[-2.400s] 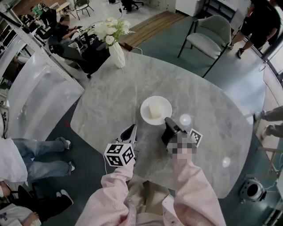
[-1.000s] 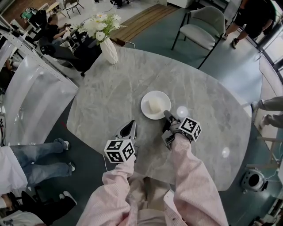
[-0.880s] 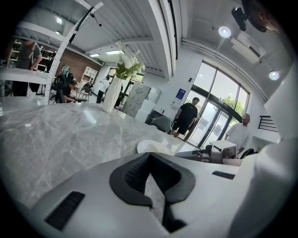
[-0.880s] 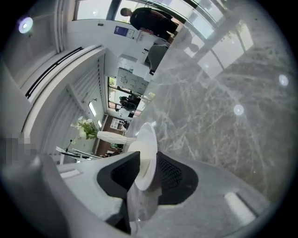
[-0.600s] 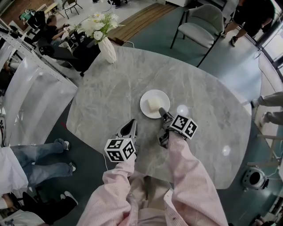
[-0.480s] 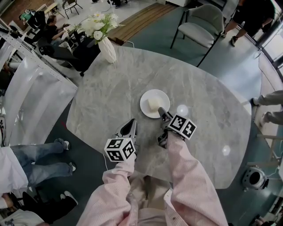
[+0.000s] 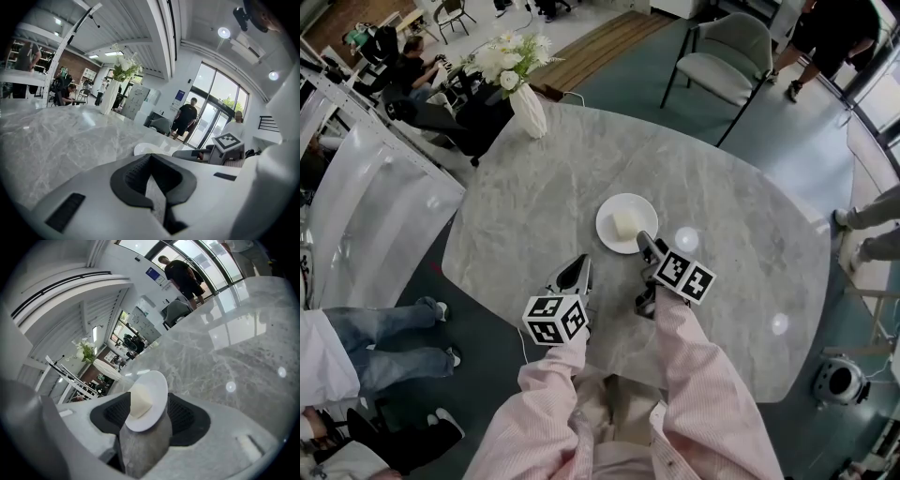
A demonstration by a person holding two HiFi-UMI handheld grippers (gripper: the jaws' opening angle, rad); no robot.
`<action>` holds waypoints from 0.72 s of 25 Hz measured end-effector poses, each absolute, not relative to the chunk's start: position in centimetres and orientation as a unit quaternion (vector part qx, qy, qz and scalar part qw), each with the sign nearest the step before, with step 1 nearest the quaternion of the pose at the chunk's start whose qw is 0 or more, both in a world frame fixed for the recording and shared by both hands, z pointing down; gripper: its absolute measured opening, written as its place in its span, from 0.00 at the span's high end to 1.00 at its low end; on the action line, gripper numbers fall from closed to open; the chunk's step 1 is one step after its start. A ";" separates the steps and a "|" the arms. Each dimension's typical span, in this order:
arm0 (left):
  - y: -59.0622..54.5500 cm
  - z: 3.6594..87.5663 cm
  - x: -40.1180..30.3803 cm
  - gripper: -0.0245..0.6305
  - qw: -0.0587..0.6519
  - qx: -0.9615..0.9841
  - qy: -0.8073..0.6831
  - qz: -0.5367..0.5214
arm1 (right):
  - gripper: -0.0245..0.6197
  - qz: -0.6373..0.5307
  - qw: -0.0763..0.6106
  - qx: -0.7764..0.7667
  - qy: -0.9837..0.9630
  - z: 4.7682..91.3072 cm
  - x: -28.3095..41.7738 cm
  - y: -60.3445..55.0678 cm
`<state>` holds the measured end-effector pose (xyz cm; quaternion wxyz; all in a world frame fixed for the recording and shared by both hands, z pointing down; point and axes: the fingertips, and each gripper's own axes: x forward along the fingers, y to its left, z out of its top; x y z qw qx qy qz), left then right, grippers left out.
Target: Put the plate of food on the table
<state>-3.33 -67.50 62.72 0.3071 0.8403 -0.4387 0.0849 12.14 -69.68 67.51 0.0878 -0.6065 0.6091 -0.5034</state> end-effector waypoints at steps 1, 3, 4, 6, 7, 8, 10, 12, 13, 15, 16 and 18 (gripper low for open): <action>-67.4 62.5 -3.2 0.96 0.306 0.841 -0.438 0.084 | 0.60 -0.500 0.087 -0.602 0.616 67.3 12.2 -69.5; -67.3 62.0 -3.1 0.96 0.302 0.843 -0.437 0.081 | 0.60 -0.494 0.088 -0.589 0.634 66.8 12.0 -69.0; -67.2 61.7 -3.0 0.96 0.300 0.845 -0.436 0.079 | 0.62 -0.489 0.085 -0.583 0.643 66.5 11.8 -68.8; -66.9 61.1 -3.0 0.96 0.297 0.846 -0.435 0.077 | 0.65 -0.473 0.074 -0.574 0.664 65.8 11.7 -68.3; -66.7 60.8 -3.0 0.96 0.296 0.847 -0.435 0.075 | 0.68 -0.464 0.068 -0.569 0.676 65.3 11.7 -68.1; -66.5 60.5 -3.0 0.96 0.294 0.848 -0.435 0.072 | 0.72 -0.453 0.064 -0.564 0.688 64.8 11.6 -67.9; -66.1 59.6 -3.0 0.96 0.286 0.852 -0.432 0.068 | 0.78 -0.432 0.055 -0.552 0.711 63.4 11.3 -67.5; -65.7 58.6 -2.9 0.96 0.274 0.859 -0.426 0.068 | 0.84 -0.414 0.047 -0.542 0.730 62.1 11.0 -66.9; -65.5 58.2 -2.8 0.96 0.268 0.863 -0.423 0.069 | 0.87 -0.403 0.042 -0.539 0.738 61.5 11.0 -66.6; -65.0 57.2 -2.7 0.96 0.257 0.869 -0.417 0.070 | 0.93 -0.383 0.031 -0.532 0.754 60.3 10.9 -65.8; -64.6 56.7 -2.6 0.96 0.252 0.873 -0.413 0.070 | 0.94 -0.375 0.027 -0.528 0.762 59.8 10.7 -65.4; -63.8 55.6 -2.4 0.96 0.241 0.881 -0.401 0.072 | 0.95 -0.360 0.022 -0.519 0.775 58.5 10.5 -64.5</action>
